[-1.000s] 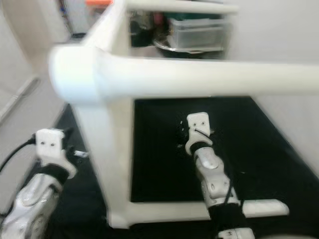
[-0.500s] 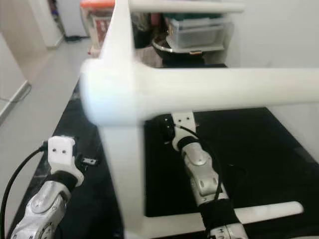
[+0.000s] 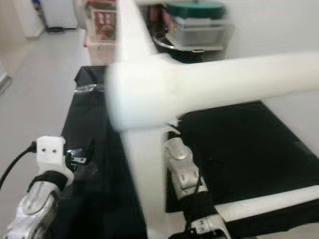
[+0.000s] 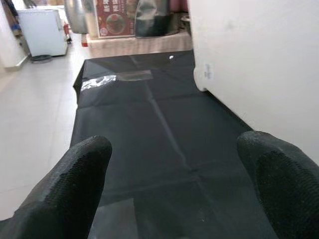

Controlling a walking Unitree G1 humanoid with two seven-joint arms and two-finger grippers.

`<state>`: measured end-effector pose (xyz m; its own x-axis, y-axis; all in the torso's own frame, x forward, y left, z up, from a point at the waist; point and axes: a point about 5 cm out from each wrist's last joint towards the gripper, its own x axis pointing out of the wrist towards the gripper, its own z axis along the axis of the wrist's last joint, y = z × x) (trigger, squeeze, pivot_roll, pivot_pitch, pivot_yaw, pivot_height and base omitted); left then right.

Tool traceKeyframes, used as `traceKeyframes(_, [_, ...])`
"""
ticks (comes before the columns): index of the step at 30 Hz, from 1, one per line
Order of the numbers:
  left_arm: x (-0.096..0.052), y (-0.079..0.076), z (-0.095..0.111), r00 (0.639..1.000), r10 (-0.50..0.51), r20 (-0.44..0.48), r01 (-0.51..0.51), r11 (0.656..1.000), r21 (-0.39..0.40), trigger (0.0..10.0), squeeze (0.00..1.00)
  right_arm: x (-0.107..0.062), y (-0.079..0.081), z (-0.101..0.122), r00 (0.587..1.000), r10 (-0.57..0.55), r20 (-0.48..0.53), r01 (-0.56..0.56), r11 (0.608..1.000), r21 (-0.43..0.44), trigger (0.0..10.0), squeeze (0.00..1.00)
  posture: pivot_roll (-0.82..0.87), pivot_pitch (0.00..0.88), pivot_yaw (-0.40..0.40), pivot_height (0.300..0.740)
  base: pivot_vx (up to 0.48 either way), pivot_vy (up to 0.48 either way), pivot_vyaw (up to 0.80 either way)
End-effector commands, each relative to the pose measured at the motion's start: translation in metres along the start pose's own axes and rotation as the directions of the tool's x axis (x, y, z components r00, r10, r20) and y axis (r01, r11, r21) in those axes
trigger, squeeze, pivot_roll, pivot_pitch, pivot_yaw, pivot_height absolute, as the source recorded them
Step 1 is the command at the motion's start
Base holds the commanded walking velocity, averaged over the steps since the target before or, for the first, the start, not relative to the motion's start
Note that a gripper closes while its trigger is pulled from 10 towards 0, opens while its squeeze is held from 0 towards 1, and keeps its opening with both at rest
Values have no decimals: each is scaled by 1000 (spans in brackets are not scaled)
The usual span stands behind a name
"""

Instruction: Building children table

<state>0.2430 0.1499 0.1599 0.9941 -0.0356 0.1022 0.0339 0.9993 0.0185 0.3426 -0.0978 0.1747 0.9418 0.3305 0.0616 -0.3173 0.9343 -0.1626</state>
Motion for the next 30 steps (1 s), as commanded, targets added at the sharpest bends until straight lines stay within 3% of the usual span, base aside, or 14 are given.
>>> traceKeyframes(1, [0, -1, 1, 1000, 4, 6, -4, 1000, 16, 10000, 0, 2, 1, 5, 999, 15, 31, -15, 1000, -10, 10000, 0, 141, 91, -47, 740, 0, 0, 0])
traceKeyframes(11, [2, -2, 3, 1000, 3, 15, -3, 1000, 19, 10000, 0, 6, 7, 9, 998, 44, 40, -44, 999, 0, 10000, 0, 144, 89, -48, 740, 0, 0, 0])
traceKeyframes(22, [21, 22, 41, 990, 11, 144, -20, 998, 66, 10000, 0, 3, 14, 2, 999, 45, 24, -46, 997, 60, 10000, 0, 164, 77, -40, 740, 0, 0, 0])
traceKeyframes(30, [22, 20, 45, 988, 7, 157, -17, 998, 60, 10000, 0, 2, 18, 0, 999, 47, 14, -48, 995, 86, 10000, 0, 167, 71, -39, 740, 0, 0, 0])
